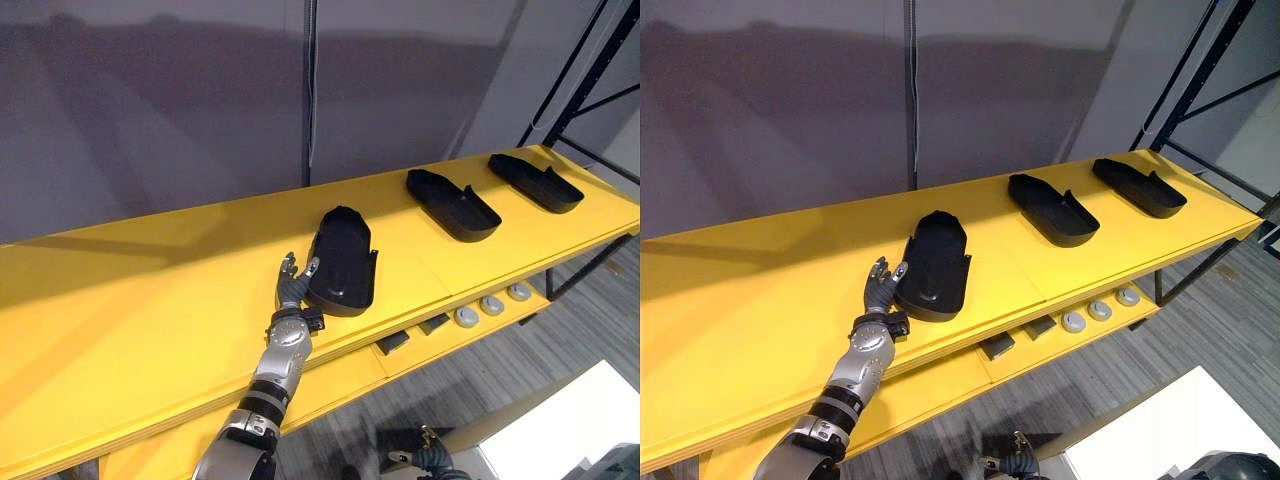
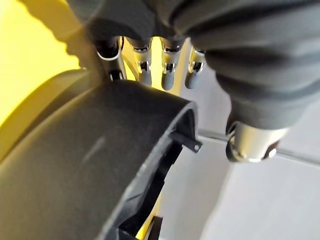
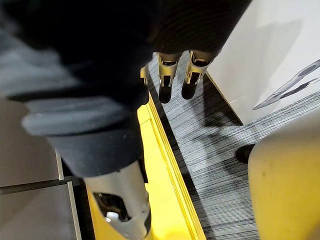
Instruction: Walk over and take plastic housings, then place them on the shelf
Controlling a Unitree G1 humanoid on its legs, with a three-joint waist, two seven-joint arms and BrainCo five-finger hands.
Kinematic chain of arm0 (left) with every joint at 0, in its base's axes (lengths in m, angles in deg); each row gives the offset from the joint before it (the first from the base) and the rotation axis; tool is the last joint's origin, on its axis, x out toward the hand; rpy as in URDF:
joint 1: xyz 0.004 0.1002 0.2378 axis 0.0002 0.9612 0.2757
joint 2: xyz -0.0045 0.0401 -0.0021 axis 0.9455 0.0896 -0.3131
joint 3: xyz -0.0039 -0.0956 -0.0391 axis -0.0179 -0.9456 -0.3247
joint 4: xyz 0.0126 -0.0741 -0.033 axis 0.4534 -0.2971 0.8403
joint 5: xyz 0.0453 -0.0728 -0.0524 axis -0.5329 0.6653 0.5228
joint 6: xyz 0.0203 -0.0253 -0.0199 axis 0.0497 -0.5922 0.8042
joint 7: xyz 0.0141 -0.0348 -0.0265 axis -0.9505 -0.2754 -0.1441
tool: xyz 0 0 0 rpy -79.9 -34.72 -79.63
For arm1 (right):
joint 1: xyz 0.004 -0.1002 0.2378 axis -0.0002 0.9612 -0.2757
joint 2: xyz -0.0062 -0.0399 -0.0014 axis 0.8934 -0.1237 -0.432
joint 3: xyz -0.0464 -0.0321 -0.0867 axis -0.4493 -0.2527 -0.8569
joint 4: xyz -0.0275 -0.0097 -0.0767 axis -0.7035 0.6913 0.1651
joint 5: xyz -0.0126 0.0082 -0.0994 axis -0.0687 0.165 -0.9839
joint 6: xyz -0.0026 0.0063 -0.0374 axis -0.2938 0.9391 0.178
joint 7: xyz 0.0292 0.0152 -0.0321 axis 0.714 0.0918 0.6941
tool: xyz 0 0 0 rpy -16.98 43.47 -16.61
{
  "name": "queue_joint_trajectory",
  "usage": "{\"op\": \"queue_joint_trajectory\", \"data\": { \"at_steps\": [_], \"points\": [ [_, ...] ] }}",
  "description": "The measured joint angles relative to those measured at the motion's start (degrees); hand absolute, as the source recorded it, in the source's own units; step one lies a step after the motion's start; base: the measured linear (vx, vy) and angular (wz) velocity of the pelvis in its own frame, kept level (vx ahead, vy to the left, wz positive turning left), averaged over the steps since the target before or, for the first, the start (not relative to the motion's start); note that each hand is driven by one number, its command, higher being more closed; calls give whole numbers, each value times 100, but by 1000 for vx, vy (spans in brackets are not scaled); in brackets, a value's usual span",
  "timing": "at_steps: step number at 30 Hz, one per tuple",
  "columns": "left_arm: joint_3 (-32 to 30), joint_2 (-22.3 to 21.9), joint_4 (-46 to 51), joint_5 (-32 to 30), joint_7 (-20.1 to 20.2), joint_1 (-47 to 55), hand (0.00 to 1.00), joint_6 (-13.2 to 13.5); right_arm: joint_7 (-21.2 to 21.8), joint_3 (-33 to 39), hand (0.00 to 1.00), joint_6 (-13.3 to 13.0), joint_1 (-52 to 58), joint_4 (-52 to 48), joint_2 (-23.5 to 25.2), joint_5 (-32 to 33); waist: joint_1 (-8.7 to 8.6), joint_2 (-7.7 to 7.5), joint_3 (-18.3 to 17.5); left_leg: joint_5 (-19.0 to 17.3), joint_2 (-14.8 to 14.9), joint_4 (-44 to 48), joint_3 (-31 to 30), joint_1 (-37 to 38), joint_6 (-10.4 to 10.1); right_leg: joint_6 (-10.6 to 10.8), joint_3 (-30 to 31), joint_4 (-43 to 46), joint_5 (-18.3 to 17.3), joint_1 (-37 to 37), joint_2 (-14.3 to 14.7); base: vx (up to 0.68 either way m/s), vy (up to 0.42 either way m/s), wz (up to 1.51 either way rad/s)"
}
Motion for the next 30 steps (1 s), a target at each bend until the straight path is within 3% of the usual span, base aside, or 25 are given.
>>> {"op": "queue_joint_trajectory", "data": {
  "at_steps": [7,15,22,30],
  "points": [
    [76,-112,869,-97,-77,170,0,26,-22,1,0,0,-1,-32,0,2,13,-4,74,-1,13,22,1,15,-2,-2,-8,0,3,32,1,-30,-26,0],
    [388,-171,1990,-815,342,434,0,61,-4,53,0,-1,120,-96,17,28,204,1,91,-11,22,59,-37,-56,-14,-3,-11,6,0,-6,1,0,0,1],
    [383,-121,2098,-1018,467,556,0,66,9,70,0,-4,241,-256,28,30,254,10,95,-16,27,88,-65,-40,-19,-3,-91,8,-4,53,-7,-3,-2,2],
    [361,158,2098,-1161,641,1589,0,58,14,140,0,-4,278,-265,160,29,313,17,78,-25,71,108,-60,14,-35,0,-118,6,-19,132,23,-26,-27,2]
  ]
}}
